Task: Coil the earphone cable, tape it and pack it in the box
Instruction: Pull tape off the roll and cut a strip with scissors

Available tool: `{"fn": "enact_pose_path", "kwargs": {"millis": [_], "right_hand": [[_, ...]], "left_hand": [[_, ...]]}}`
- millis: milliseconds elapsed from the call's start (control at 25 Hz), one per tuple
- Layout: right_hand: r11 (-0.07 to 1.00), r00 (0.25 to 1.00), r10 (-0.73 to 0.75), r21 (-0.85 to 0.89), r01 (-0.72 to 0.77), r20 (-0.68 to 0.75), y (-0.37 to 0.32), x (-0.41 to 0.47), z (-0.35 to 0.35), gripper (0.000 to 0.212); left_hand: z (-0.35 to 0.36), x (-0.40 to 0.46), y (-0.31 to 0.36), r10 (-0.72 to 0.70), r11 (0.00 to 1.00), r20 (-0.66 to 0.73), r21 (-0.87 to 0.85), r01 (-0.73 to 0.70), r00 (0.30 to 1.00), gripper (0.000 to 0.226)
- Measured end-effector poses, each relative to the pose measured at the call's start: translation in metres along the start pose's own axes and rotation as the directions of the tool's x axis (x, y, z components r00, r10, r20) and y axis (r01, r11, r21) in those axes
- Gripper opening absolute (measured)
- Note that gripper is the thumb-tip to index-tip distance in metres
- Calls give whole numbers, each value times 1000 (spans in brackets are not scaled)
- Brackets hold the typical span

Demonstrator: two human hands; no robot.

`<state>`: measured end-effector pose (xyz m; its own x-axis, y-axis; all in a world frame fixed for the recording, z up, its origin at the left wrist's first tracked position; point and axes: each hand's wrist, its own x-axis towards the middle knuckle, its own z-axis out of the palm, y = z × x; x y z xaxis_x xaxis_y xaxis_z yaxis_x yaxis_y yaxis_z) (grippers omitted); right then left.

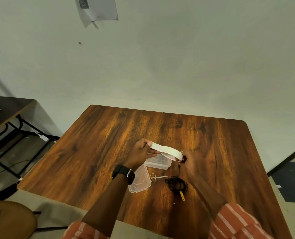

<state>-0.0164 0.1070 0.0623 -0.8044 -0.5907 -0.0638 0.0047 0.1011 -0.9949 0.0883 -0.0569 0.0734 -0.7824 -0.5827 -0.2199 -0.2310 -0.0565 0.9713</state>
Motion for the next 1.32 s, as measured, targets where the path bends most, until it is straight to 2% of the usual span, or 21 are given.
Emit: {"fn": "enact_pose_path", "kwargs": {"millis": [80, 160, 200, 240, 320, 360, 400, 440, 480, 560, 600, 640, 680, 800, 880, 960, 1040, 1160, 1240, 1320], "right_hand": [[984, 995, 91, 157, -82, -51, 29, 12, 10, 26], [970, 978, 199, 157, -187, -65, 64, 18, 24, 20], [976, 972, 217, 13, -217, -90, 81, 18, 29, 17], [970, 982, 179, -154, -187, -59, 102, 20, 33, 15], [885, 977, 40, -461, 62, 209, 153, 24, 44, 12], [832, 945, -7, -523, 187, 327, 171, 27, 52, 17], [791, 882, 14, -544, 278, 471, 174, 27, 62, 19], [727, 852, 99, -622, 290, 513, 169, 24, 70, 21], [661, 847, 75, -662, 353, 526, 157, 18, 74, 28], [403, 881, 100, -829, 389, 462, 152, 20, 82, 46], [329, 858, 127, -837, 436, 497, 150, 23, 83, 50], [284, 813, 170, -818, 500, 557, 154, 27, 89, 52], [291, 795, 186, -805, 517, 578, 151, 29, 91, 54], [211, 783, 301, -838, 503, 545, 144, 38, 103, 58], [149, 760, 320, -823, 549, 565, 146, 42, 106, 57], [141, 739, 357, -816, 561, 571, 145, 46, 109, 58], [177, 749, 363, -830, 528, 554, 142, 43, 105, 62], [185, 794, 210, -820, 541, 571, 133, 37, 95, 52], [314, 858, 94, -833, 455, 504, 122, 37, 87, 39], [542, 964, 5, -811, 220, 265, 110, 34, 80, 27]], "left_hand": [[-11, -1, -1, 11, 994, -41, 109, -7, 999, 13], [-24, -4, -3, 90, 935, -85, 352, -55, 992, 13], [-30, -6, -4, 134, 872, -99, 485, -70, 986, 13], [-35, -9, -4, 173, 798, -105, 598, -77, 979, 12], [-48, -14, -6, 201, 699, -90, 711, -78, 976, 9], [-54, -15, -8, 189, 677, -77, 733, -73, 979, 8], [-61, -18, -7, 166, 655, -70, 754, -56, 984, 7], [-67, -20, -7, 154, 635, -65, 771, -48, 986, 8], [-73, -22, -6, 146, 621, -60, 782, -44, 987, 10], [-83, -28, -4, 137, 639, -66, 768, -37, 988, 9], [-87, -31, -4, 126, 660, -70, 751, -31, 990, 5], [-90, -34, -3, 115, 676, -79, 736, -20, 990, 4], [-93, -36, -2, 110, 691, -95, 723, -7, 989, 7], [-97, -41, 0, 110, 730, -136, 683, 13, 985, 5], [-98, -42, 1, 112, 742, -141, 670, 12, 984, 6], [-98, -42, 1, 108, 742, -131, 670, 8, 986, 5], [-98, -40, 2, 107, 736, -128, 677, 8, 986, 6], [-96, -33, 6, 107, 736, -125, 677, 6, 986, 7], [-91, -26, 8, 100, 749, -109, 662, -3, 989, 7], [-85, -17, 11, 116, 738, -74, 674, -36, 990, 9]]}}
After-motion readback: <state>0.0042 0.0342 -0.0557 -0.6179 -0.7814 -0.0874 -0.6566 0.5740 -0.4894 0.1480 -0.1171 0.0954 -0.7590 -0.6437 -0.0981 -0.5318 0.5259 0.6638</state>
